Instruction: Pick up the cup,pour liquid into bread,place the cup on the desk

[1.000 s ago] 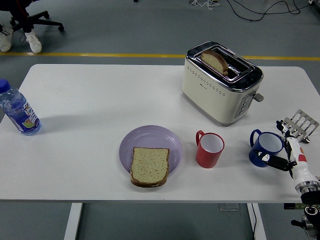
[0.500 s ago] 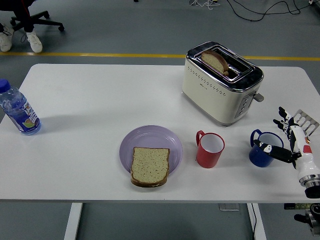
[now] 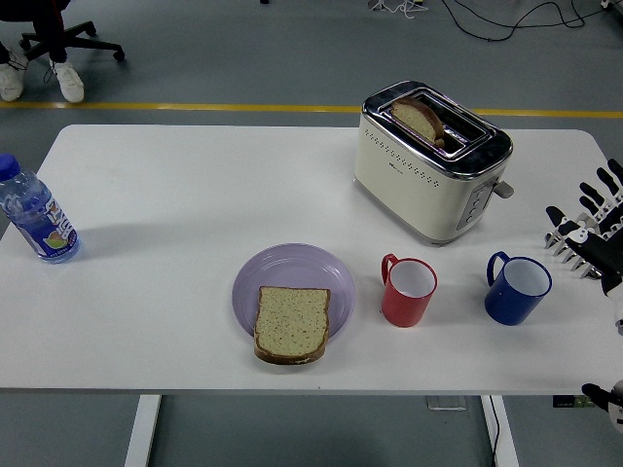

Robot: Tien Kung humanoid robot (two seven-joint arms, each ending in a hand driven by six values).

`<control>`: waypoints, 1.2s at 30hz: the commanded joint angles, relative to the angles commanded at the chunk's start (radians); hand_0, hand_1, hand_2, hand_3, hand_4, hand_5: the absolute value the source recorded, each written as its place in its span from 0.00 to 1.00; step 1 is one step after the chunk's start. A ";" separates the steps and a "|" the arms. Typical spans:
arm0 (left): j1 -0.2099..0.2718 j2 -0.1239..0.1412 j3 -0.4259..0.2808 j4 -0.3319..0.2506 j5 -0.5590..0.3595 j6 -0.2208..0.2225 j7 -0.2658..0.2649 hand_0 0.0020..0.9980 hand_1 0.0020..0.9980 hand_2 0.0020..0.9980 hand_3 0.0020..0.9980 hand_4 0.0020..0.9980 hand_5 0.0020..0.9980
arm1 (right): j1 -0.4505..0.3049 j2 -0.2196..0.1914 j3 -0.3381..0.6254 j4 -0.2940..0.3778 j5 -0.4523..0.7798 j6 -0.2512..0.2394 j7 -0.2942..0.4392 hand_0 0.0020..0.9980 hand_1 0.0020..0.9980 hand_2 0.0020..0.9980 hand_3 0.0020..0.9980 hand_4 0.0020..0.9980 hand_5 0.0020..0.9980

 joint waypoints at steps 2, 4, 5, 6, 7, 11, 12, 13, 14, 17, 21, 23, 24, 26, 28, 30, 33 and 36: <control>0.000 0.000 0.000 0.000 0.001 -0.001 0.001 0.62 0.58 0.61 0.55 0.37 0.99 | 0.001 0.003 0.023 0.002 0.090 -0.032 -0.013 0.68 0.62 0.67 0.64 0.80 0.19; -0.001 0.000 -0.006 0.000 0.009 -0.002 0.003 0.62 0.58 0.61 0.55 0.37 0.99 | 0.001 0.005 0.045 0.001 0.174 -0.081 -0.041 0.68 0.62 0.67 0.64 0.80 0.19; -0.001 0.000 -0.006 0.000 0.009 -0.002 0.003 0.62 0.58 0.61 0.55 0.37 0.99 | 0.000 0.006 0.050 0.001 0.211 -0.086 -0.046 0.59 0.52 0.59 0.57 0.64 0.08; 0.000 0.000 -0.005 0.000 0.008 -0.002 0.002 0.62 0.58 0.61 0.55 0.37 0.99 | -0.003 0.009 0.070 -0.001 0.256 -0.086 -0.067 0.59 0.52 0.59 0.57 0.64 0.08; 0.001 0.000 -0.006 0.000 0.007 -0.001 0.002 0.62 0.58 0.61 0.55 0.37 0.99 | -0.007 0.011 0.085 -0.003 0.295 -0.080 -0.079 0.59 0.52 0.59 0.57 0.64 0.08; 0.003 0.000 -0.008 0.000 0.011 -0.001 0.003 0.62 0.58 0.61 0.56 0.37 0.99 | -0.014 0.013 0.134 -0.008 0.454 -0.029 -0.138 0.58 0.52 0.59 0.57 0.66 0.09; 0.004 0.000 -0.008 0.000 0.012 -0.001 0.003 0.62 0.58 0.61 0.56 0.37 0.99 | -0.015 0.012 0.147 -0.013 0.482 -0.006 -0.164 0.58 0.52 0.59 0.57 0.66 0.09; 0.004 0.000 -0.008 0.000 0.013 -0.001 0.003 0.62 0.58 0.61 0.56 0.37 0.99 | -0.015 0.011 0.157 -0.017 0.506 0.012 -0.186 0.58 0.52 0.59 0.57 0.66 0.09; 0.004 0.000 -0.007 0.000 0.015 -0.001 0.004 0.62 0.58 0.61 0.56 0.37 0.99 | -0.014 0.011 0.167 -0.022 0.525 0.025 -0.204 0.58 0.52 0.59 0.57 0.66 0.09; 0.006 -0.001 -0.010 0.000 0.019 -0.001 0.005 0.62 0.58 0.61 0.56 0.37 0.99 | -0.015 0.015 0.194 -0.038 0.565 0.052 -0.237 0.58 0.52 0.59 0.58 0.63 0.05; 0.008 -0.001 -0.011 0.000 0.020 -0.001 0.005 0.62 0.58 0.61 0.56 0.37 0.99 | -0.013 0.021 0.227 -0.066 0.591 0.074 -0.286 0.58 0.52 0.59 0.58 0.63 0.05; 0.008 -0.001 -0.012 0.000 0.022 -0.001 0.005 0.62 0.58 0.61 0.56 0.37 0.99 | -0.011 0.023 0.235 -0.077 0.595 0.083 -0.300 0.58 0.52 0.60 0.58 0.62 0.04; 0.008 -0.001 -0.012 0.000 0.022 -0.001 0.005 0.62 0.58 0.61 0.56 0.37 0.99 | -0.009 0.025 0.239 -0.085 0.597 0.088 -0.305 0.58 0.52 0.60 0.58 0.62 0.04; 0.009 -0.002 -0.012 0.000 0.022 -0.001 0.005 0.62 0.58 0.61 0.56 0.37 0.99 | -0.006 0.029 0.243 -0.097 0.595 0.093 -0.307 0.58 0.52 0.60 0.58 0.62 0.04; 0.011 -0.002 -0.011 0.000 0.021 -0.001 0.005 0.62 0.58 0.61 0.56 0.37 0.99 | -0.004 0.032 0.242 -0.108 0.587 0.101 -0.308 0.58 0.52 0.60 0.58 0.62 0.04; 0.011 -0.002 -0.009 0.000 0.020 -0.001 0.005 0.62 0.58 0.61 0.55 0.37 0.99 | -0.003 0.034 0.241 -0.116 0.583 0.106 -0.309 0.58 0.52 0.60 0.58 0.62 0.04; 0.012 -0.002 -0.005 0.000 0.015 -0.001 0.004 0.62 0.58 0.61 0.55 0.37 0.99 | -0.001 0.039 0.241 -0.131 0.588 0.123 -0.308 0.58 0.52 0.60 0.58 0.62 0.04; 0.011 -0.002 -0.003 0.000 0.011 -0.001 0.003 0.62 0.58 0.62 0.56 0.37 0.99 | 0.002 0.042 0.244 -0.145 0.604 0.156 -0.306 0.58 0.52 0.60 0.58 0.62 0.03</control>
